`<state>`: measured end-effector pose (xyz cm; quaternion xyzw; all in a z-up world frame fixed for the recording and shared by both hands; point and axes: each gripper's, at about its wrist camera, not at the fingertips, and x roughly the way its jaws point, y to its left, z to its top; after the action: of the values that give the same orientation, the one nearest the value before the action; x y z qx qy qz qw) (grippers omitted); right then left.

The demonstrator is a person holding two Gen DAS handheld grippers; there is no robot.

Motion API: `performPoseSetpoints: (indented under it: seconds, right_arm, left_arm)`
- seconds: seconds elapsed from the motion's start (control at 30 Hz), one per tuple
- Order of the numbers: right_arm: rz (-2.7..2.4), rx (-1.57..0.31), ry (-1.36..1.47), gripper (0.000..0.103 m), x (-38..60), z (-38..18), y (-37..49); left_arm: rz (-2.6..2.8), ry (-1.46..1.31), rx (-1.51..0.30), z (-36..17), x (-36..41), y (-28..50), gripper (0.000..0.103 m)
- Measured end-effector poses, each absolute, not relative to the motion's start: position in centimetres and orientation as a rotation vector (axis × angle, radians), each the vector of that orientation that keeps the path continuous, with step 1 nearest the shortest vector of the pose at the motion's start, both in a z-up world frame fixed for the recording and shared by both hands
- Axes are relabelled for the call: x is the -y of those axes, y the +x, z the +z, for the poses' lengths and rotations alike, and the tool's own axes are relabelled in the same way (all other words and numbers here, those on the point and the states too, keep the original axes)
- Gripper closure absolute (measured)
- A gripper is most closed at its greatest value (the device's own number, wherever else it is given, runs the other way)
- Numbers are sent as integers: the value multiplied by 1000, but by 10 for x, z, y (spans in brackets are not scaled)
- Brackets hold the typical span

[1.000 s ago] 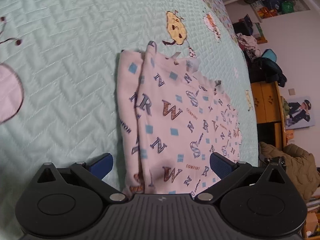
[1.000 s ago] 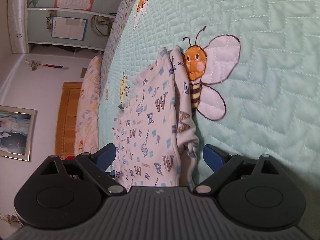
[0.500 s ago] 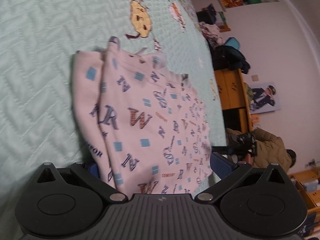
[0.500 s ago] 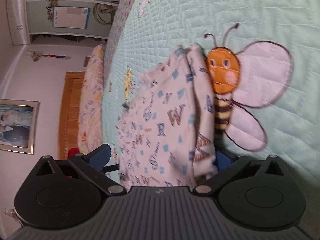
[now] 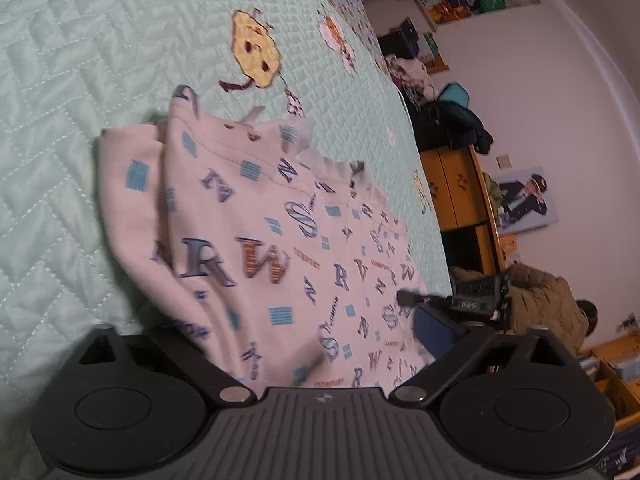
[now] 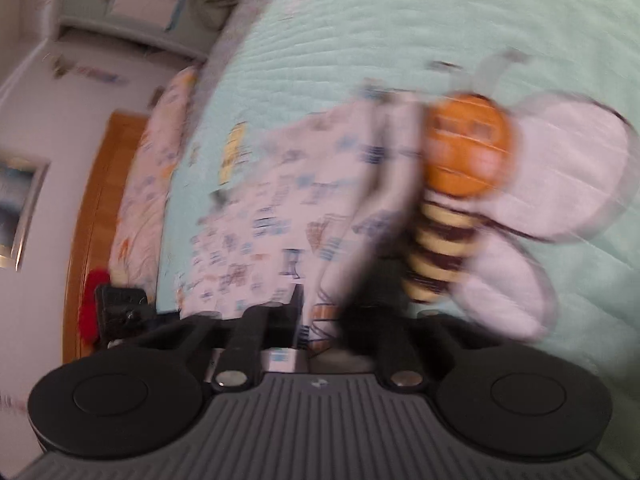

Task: Fold clothes
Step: 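Close the left gripper on the shirt edge while the right gripper lifts it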

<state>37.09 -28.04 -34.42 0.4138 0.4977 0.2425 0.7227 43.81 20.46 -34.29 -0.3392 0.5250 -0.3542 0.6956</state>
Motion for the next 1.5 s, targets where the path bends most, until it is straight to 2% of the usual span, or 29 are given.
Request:
performPoseSetpoints:
  seconds: [0.03, 0.07, 0.6, 0.9, 1.2, 1.5]
  right_arm:
    - [540, -1083, 914, 89, 281, -345, 368]
    - [541, -1069, 911, 89, 282, -346, 365]
    - [499, -929, 862, 90, 265, -316, 353]
    - [574, -845, 787, 90, 230, -241, 341]
    - [752, -844, 671, 90, 132, -155, 322]
    - [1044, -950, 498, 90, -100, -110, 328]
  left_arm:
    - [-758, -752, -1185, -346, -206, 438, 70]
    - [-725, -748, -1199, -349, -208, 438, 81]
    - [-733, -850, -959, -330, -221, 407, 85]
    - [-728, -861, -825, -258, -246, 356, 87]
    - [-565, -876, -663, -164, -342, 237, 87]
    - [-222, -957, -503, -119, -516, 89, 87]
